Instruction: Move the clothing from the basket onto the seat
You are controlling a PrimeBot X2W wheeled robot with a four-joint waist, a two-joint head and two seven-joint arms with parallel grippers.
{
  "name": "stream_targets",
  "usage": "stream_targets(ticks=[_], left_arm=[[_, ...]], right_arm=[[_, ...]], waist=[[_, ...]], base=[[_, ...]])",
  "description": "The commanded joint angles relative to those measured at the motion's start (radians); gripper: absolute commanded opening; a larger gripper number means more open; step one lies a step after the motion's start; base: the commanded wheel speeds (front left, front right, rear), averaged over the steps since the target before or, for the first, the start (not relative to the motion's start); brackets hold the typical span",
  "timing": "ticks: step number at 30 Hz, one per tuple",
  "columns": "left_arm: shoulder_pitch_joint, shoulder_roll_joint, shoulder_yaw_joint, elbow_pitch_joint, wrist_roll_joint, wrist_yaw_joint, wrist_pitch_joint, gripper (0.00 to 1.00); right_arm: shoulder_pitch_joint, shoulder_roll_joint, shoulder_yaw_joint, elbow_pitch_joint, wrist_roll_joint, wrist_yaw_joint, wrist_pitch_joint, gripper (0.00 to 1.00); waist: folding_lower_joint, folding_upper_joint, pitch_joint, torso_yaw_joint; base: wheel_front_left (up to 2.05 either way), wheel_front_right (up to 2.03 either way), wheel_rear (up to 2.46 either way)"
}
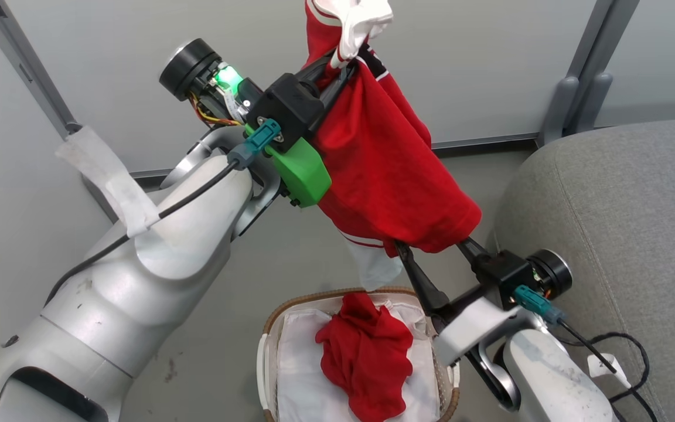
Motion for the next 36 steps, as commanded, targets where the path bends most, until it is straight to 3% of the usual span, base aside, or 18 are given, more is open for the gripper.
stream_targets(ticks=[1, 6, 7, 8, 9, 10, 11, 28, 29, 30, 32, 33, 34, 36], left_arm=[[-0.008, -0.003, -0.003, -0.005, -0.007, -0.001, -0.003, 0.0], [0.007, -0.011, -0.018, -0.013, -0.019, -0.002, -0.004, 0.0], [0.01, -0.012, -0.021, -0.014, -0.022, -0.002, -0.004, 0.0], [0.012, -0.012, -0.023, -0.014, -0.024, -0.002, -0.004, 0.0], [0.015, -0.012, -0.027, -0.014, -0.027, -0.003, -0.003, 0.0], [0.018, -0.012, -0.029, -0.014, -0.03, -0.002, -0.003, 0.0], [0.02, -0.011, -0.031, -0.014, -0.034, -0.003, -0.003, 0.0], [0.14, 0.004, 0.007, 0.011, -0.126, 0.016, -0.013, 0.0], [0.151, 0.003, 0.013, 0.012, -0.133, 0.018, -0.014, 0.06], [0.167, 0.001, 0.021, 0.013, -0.146, 0.021, -0.016, 0.28], [0.195, 0.0, 0.034, 0.015, -0.165, 0.023, -0.018, 0.58], [0.209, -0.002, 0.042, 0.014, -0.171, 0.025, -0.019, 0.92], [0.227, -0.004, 0.051, 0.012, -0.179, 0.027, -0.02, 1.0], [0.257, -0.009, 0.077, -0.007, -0.186, 0.033, -0.018, 1.0]], right_arm=[[-0.021, -0.004, 0.011, 0.006, 0.002, -0.001, -0.005, 1.0], [-0.071, -0.004, 0.053, 0.019, 0.02, -0.001, -0.005, 1.0], [-0.081, -0.004, 0.06, 0.019, 0.026, -0.001, -0.005, 0.79], [-0.09, -0.004, 0.064, 0.019, 0.031, -0.001, -0.005, 0.48], [-0.099, -0.004, 0.069, 0.021, 0.035, -0.001, -0.005, 0.35], [-0.106, -0.004, 0.071, 0.022, 0.042, -0.001, -0.005, 0.15], [-0.112, -0.004, 0.071, 0.021, 0.044, -0.001, -0.005, 0.03], [-0.106, -0.004, 0.011, -0.032, 0.059, -0.001, -0.005, 0.0], [-0.106, -0.004, 0.005, -0.038, 0.06, -0.001, -0.005, 0.0], [-0.106, -0.004, -0.003, -0.044, 0.062, -0.001, -0.005, 0.0], [-0.107, -0.004, -0.017, -0.057, 0.062, -0.001, -0.005, 0.0], [-0.108, -0.004, -0.023, -0.061, 0.061, -0.001, -0.005, 0.0], [-0.109, -0.004, -0.033, -0.067, 0.061, -0.001, -0.005, 0.0], [-0.109, -0.004, -0.048, -0.077, 0.064, -0.001, -0.005, 0.0]], waist=[[0.0001, 0.0, -0.002, 0.006], [0.0001, 0.0, -0.007, 0.018], [0.0001, 0.0, -0.008, 0.02], [0.0001, 0.0, -0.009, 0.022], [0.0001, 0.0, -0.01, 0.023], [0.0001, 0.0, -0.011, 0.024], [0.0001, 0.0, -0.011, 0.025], [0.0001, 0.0, -0.021, 0.021], [0.0001, 0.0, -0.021, 0.021], [0.0001, 0.0, -0.02, 0.02], [0.0001, 0.0, -0.019, 0.02], [0.0001, 0.0, -0.019, 0.02], [0.0001, 0.0, -0.018, 0.02], [0.0001, 0.0, -0.016, 0.021]], base=[[0.0, 0.0, 0.0], [0.0, 0.0, 0.0], [0.0, 0.0, 0.0], [0.0, 0.0, 0.0], [0.0, 0.0, 0.0], [0.0, 0.0, 0.0], [0.0, 0.0, 0.0], [0.0, 0.0, 0.0], [0.0, 0.0, 0.0], [0.0, 0.0, 0.0], [0.0, 0.0, 0.0], [0.0, 0.0, 0.0], [0.0, 0.0, 0.0], [0.0, 0.0, 0.0]])
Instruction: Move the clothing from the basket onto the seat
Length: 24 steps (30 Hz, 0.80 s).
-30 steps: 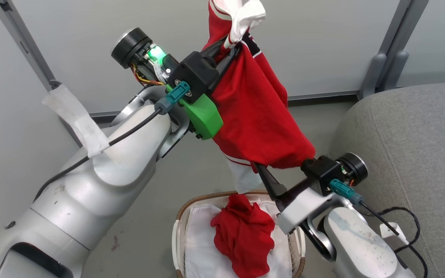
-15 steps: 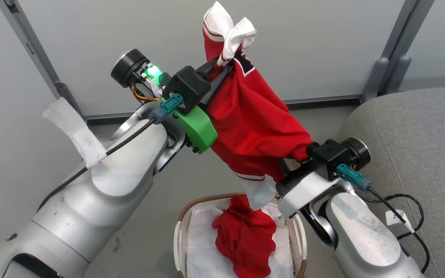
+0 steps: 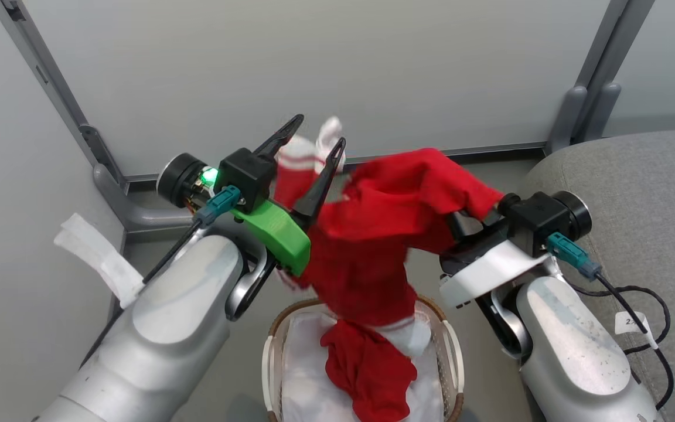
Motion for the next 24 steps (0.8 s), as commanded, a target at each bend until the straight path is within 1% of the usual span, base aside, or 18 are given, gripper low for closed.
stream_targets(ticks=[1, 4, 7, 16, 24], left_arm=[[0.032, -0.006, 0.02, -0.018, 0.001, 0.009, -0.004, 1.0], [0.107, -0.015, 0.065, -0.055, 0.008, 0.021, -0.002, 1.0], [0.18, -0.033, 0.11, -0.087, 0.019, 0.023, -0.003, 1.0], [0.398, -0.08, 0.211, -0.124, 0.088, -0.005, -0.003, 1.0], [0.486, -0.114, 0.264, -0.126, 0.141, -0.022, -0.003, 1.0]], right_arm=[[0.008, -0.004, -0.01, -0.008, 0.002, -0.001, -0.005, 0.0], [0.006, -0.004, -0.026, -0.022, -0.003, -0.001, -0.005, 0.0], [0.007, -0.004, -0.038, -0.026, -0.013, -0.001, -0.005, 0.0], [0.024, -0.004, -0.078, -0.023, -0.04, -0.001, -0.005, 0.0], [0.03, -0.004, -0.102, -0.019, -0.049, -0.001, -0.005, 0.0]], waist=[[0.0, 0.0, 0.002, 0.001], [0.0, 0.0, 0.004, 0.004], [0.0, 0.0, 0.006, 0.006], [0.0, 0.0, 0.01, 0.006], [0.0, 0.0, 0.012, 0.009]], base=[[0.0, 0.0, 0.0], [0.0, 0.0, 0.0], [0.0, 0.0, 0.0], [0.0, 0.0, 0.0], [0.0, 0.0, 0.0]])
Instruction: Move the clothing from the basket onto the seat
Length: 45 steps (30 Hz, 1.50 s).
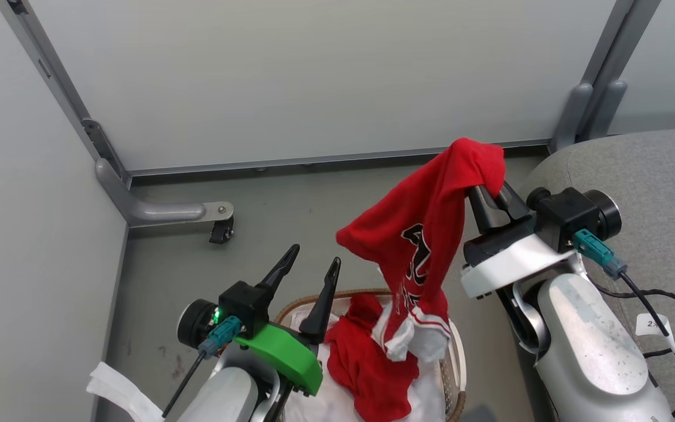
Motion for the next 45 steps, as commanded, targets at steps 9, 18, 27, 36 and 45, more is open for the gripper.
stream_targets(ticks=[9, 18, 27, 36, 45], left_arm=[[0.03, -0.021, 0.034, -0.008, 0.04, -0.011, 0.0, 1.0], [0.014, -0.027, 0.047, -0.027, 0.054, -0.013, -0.001, 1.0], [-0.015, -0.029, 0.015, -0.018, 0.058, -0.012, -0.001, 1.0], [-0.046, -0.029, -0.014, -0.007, 0.058, -0.012, -0.001, 1.0], [-0.079, -0.028, -0.051, 0.015, 0.051, -0.013, -0.001, 1.0]], right_arm=[[-0.017, -0.004, -0.03, -0.007, -0.014, -0.001, -0.005, 0.0], [-0.049, -0.004, -0.05, -0.015, -0.04, -0.001, -0.005, 0.0], [-0.073, -0.003, -0.09, -0.014, -0.064, -0.001, -0.005, 0.0], [-0.129, -0.006, -0.131, -0.02, -0.076, -0.001, -0.005, 0.0], [-0.307, -0.046, -0.203, 0.036, -0.099, -0.001, -0.005, 0.0]], waist=[[0.0, -0.0001, 0.013, -0.031], [0.0, -0.0001, 0.056, -0.164], [0.0, -0.0001, 0.1, -0.304], [0.0, -0.0001, 0.151, -0.362], [0.0, -0.0001, 0.198, -0.337]], base=[[0.0, 0.0, 0.0], [0.0, 0.0, 0.0], [0.0, 0.0, 0.0], [0.0, 0.0, 0.0], [0.0, 0.0, 0.0]])
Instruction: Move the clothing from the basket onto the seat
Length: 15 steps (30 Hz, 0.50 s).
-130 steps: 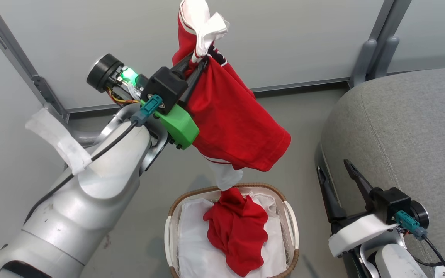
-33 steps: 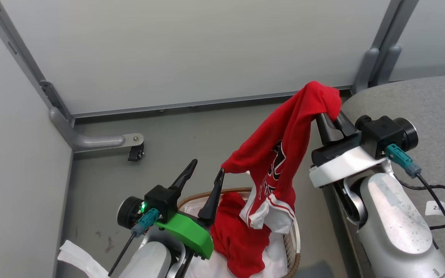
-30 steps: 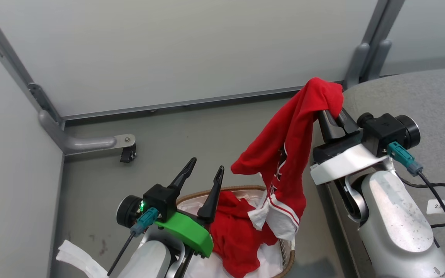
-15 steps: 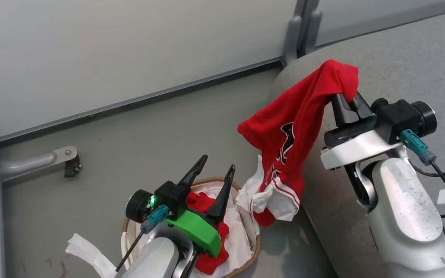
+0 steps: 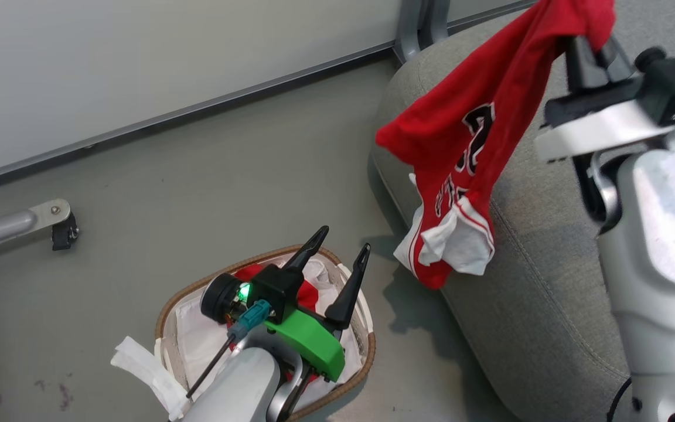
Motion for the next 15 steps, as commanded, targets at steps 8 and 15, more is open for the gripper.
stream_targets(ticks=[8, 15], left_arm=[[-0.045, 0.011, -0.007, -0.01, 0.01, -0.003, -0.001, 1.0], [-0.072, 0.022, 0.0, -0.043, 0.036, -0.003, -0.001, 1.0]], right_arm=[[-0.307, -0.156, -0.118, 0.093, -0.036, -0.001, -0.005, 0.0], [-0.57, -0.3, -0.184, 0.182, -0.065, -0.001, 0.017, 0.0]], waist=[[0.0, -0.0001, 0.078, 0.067], [0.0, -0.0001, 0.165, 0.103]], base=[[0.0, 0.0, 0.0], [0.0, 0.0, 0.0]])
